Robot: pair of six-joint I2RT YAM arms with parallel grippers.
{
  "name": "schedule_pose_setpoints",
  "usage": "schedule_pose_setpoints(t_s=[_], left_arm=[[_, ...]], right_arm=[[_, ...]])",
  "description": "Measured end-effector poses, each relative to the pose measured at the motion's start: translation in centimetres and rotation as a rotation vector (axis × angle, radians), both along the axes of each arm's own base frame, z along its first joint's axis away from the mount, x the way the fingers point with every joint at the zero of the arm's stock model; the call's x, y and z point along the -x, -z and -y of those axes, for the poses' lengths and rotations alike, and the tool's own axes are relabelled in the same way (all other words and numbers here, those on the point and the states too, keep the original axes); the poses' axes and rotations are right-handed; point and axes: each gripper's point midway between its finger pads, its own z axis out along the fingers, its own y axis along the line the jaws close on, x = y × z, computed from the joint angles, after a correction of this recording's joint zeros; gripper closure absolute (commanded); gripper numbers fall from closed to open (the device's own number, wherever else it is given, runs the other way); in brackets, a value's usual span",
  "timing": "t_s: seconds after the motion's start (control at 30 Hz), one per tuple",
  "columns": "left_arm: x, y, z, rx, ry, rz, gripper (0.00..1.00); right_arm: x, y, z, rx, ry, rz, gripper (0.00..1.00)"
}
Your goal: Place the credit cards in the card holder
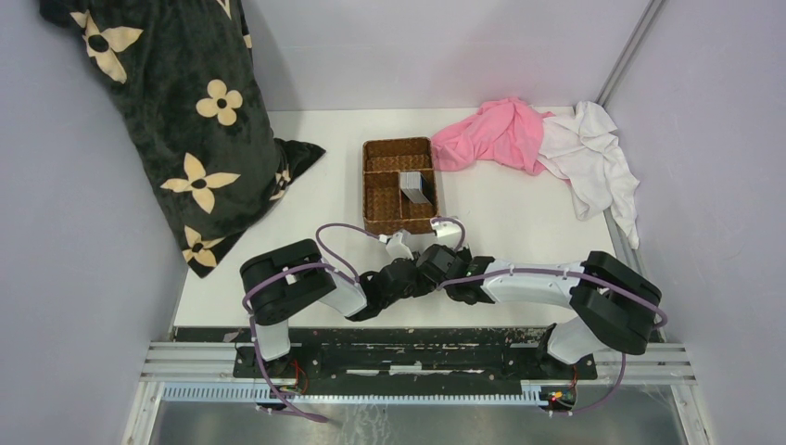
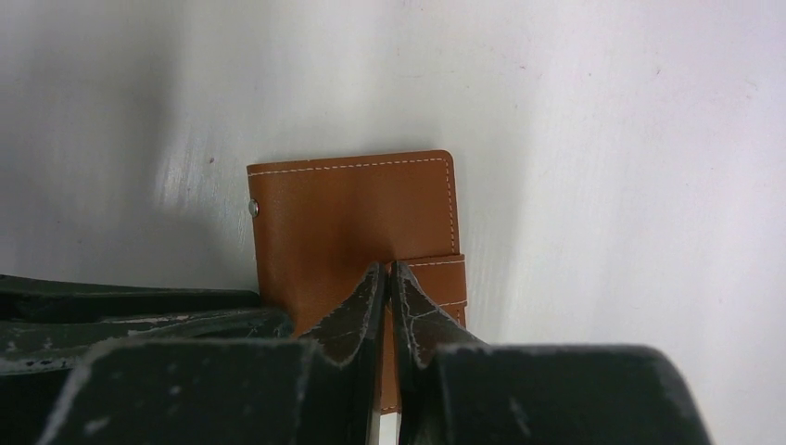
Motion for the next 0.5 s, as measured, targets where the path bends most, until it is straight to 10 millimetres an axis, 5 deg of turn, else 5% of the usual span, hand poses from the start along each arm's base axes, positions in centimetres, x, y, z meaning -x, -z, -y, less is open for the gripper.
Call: schedule_pose_setpoints(t_s=[0.5], left_arm=[[-0.05, -0.01, 0.34, 0.003, 0.005, -0.002, 0.71]], right_arm=[[0.84, 0.0, 0.98, -0.12, 0.074, 0.05, 0.93]])
